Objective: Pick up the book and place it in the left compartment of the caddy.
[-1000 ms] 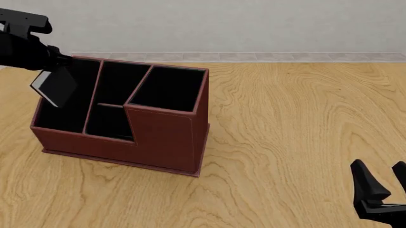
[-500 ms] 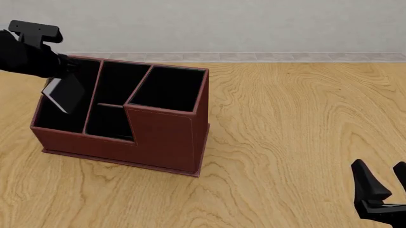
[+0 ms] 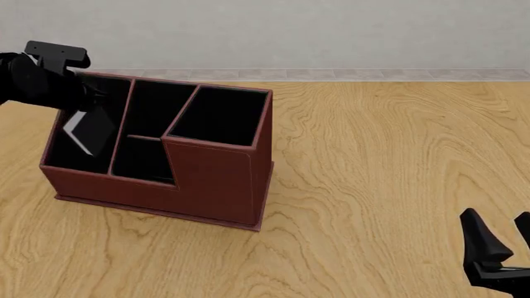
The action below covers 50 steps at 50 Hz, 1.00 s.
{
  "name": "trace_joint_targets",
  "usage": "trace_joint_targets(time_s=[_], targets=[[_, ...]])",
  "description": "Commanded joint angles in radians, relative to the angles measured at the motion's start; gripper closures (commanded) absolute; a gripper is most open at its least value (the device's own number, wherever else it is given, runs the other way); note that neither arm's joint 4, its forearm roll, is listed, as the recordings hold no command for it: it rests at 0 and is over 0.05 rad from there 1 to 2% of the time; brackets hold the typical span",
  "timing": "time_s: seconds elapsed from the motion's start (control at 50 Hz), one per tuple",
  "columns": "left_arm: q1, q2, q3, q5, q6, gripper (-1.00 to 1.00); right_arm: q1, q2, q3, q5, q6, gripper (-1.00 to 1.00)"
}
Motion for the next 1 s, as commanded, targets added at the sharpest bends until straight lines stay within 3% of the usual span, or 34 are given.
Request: trace_joint_targets(time_s=[0.02, 1.0], targets=[[0.013, 0.017, -0.003, -0.021, 0.024, 1.00, -0.001, -0.003, 0.000, 0.002, 0.002, -1.00], [0.049, 0.133, -0.002, -0.113, 0.014, 1.00, -0.002, 0.002, 0.000, 0.000, 0.000, -1.00]])
